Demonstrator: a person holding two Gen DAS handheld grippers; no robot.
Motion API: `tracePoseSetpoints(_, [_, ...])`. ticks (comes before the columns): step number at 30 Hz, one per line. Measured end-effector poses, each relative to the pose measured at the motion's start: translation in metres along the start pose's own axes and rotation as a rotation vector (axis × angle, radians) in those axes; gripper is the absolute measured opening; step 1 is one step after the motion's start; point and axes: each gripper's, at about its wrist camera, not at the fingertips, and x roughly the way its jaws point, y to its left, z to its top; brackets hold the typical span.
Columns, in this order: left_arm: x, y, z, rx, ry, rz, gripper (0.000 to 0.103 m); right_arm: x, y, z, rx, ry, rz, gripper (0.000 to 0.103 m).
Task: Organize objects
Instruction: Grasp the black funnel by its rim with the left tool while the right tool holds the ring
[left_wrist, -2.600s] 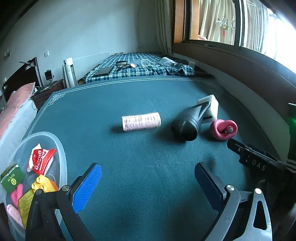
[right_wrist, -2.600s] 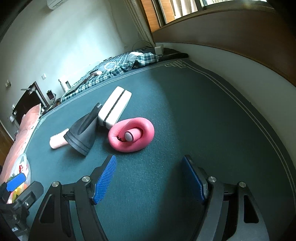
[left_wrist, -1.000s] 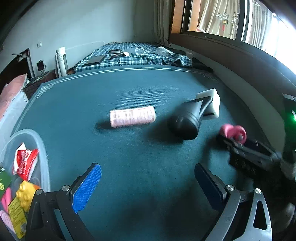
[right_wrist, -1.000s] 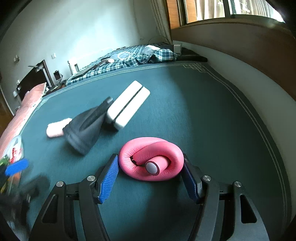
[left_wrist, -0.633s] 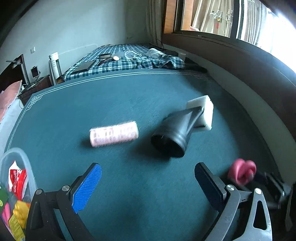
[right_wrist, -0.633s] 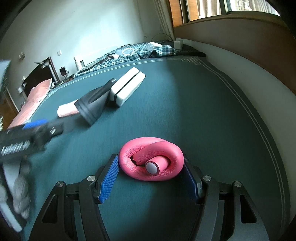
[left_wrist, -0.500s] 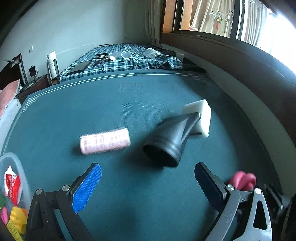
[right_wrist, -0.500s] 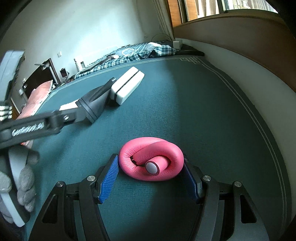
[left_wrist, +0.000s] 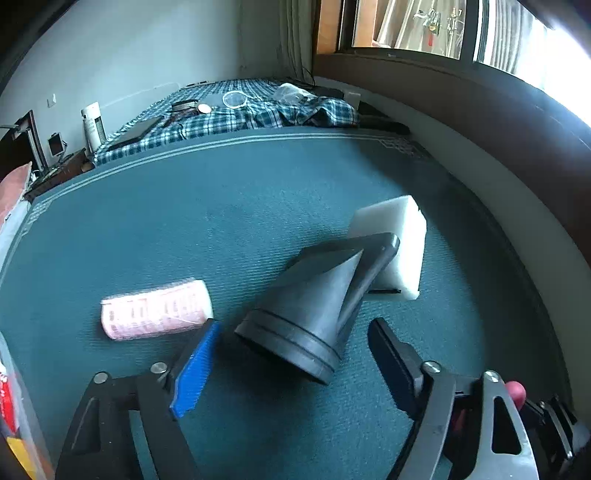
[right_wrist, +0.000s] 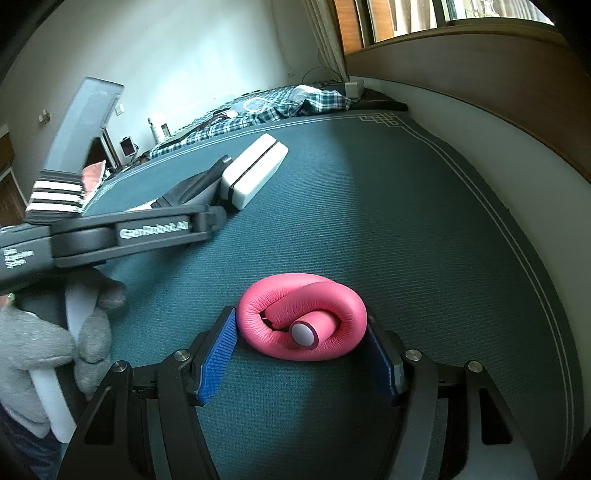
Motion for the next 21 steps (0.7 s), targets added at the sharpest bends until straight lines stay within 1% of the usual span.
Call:
tracePoseSetpoints(2, [0.005,-0.003,-0.001,0.009,0.004,0.008,0.075,0.000,0.000,0.000,-0.001,0.000,-0.001,0.066])
tracePoseSetpoints(3, [0.004,-0.005,-0.003,0.019,-0.006,0.017,0.071,0.000,0.000,0.000,0.000,0.000,0.000,0.066])
tracePoseSetpoints(4, [0.003,-0.007,-0.003,0.027,-0.008,0.020,0.070,0.000,0.000,0.000,0.000,0.000,0.000,0.066])
tracePoseSetpoints(5, [0.003,-0.008,-0.004,0.033,-0.011,0.025,0.065,0.000,0.000,0.000,0.000,0.000,0.000,0.066])
tracePoseSetpoints(6, [0.002,-0.009,-0.005,0.039,-0.015,0.032,0.058,0.000,0.000,0.000,0.000,0.000,0.000,0.066])
tracePoseSetpoints(11, [-0.001,-0.009,-0.005,0.042,-0.027,0.030,0.058,-0.001,0.000,0.000,0.001,0.000,0.001,0.066])
tracePoseSetpoints(17, [-0.017,-0.020,-0.008,0.087,-0.072,0.041,0.058,-0.001,0.000,0.000,0.001,0.000,0.001,0.066])
tracePoseSetpoints(21, [-0.027,-0.021,-0.010,0.088,-0.080,0.033,0.058,-0.001,0.001,0.000,0.000,0.000,0.000,0.066])
